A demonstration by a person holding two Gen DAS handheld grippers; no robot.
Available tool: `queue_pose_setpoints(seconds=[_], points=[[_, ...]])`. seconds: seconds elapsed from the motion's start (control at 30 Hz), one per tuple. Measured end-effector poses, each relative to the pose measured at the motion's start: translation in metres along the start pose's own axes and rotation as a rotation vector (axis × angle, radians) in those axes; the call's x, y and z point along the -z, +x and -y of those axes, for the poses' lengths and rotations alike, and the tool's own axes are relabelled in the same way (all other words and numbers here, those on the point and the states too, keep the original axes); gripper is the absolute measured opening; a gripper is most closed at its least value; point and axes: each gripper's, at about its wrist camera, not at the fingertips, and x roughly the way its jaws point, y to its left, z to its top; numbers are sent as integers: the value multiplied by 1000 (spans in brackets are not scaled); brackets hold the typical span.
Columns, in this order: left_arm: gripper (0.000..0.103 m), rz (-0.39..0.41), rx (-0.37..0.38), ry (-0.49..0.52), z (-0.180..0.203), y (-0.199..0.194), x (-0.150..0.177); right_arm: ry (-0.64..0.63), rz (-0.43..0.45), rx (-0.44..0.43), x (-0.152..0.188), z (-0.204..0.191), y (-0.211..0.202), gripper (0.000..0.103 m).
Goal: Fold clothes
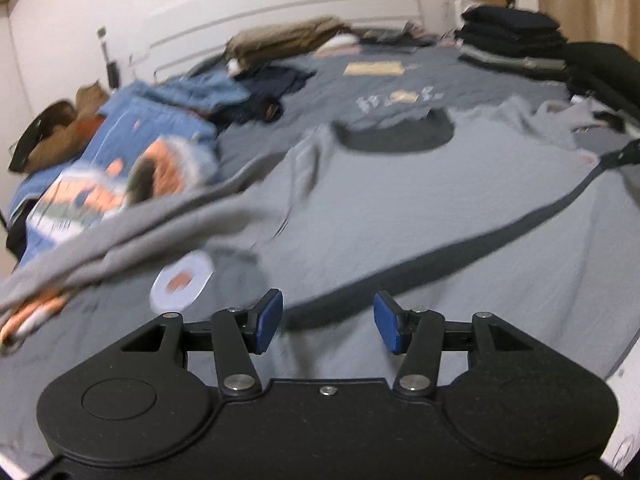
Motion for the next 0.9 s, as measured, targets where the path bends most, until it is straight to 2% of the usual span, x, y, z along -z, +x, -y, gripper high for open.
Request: queue_pose_setpoints(seconds=[0.2, 0.3, 0.33, 0.37, 0.47, 0.67, 0.83, 0.9], points=[[50, -46, -13, 18, -5, 10, 10, -9, -7, 4, 0, -7, 1, 4], [49, -66, 2, -28, -10, 25, 6, -11, -4, 6, 1, -9, 1, 4], [39, -70, 20, -55, -13, 30, 5, -12, -5, 7, 1, -9, 2, 4], [22, -78, 40, -86, -16, 34, 4, -11, -4, 8, 1, -8, 1, 4], [7, -83, 63, -150, -23, 38, 3, -4, 0, 8, 2, -6, 1, 4], [6, 100, 14, -249, -39, 13, -9, 12, 59, 9, -3, -6, -4, 4], [6, 27, -37, -223, -34, 29, -11, 11, 108, 41, -5, -6, -6, 4], [6, -14, -44, -225, -34, 36, -9, 8, 72, 45, -5, -4, 1, 4]])
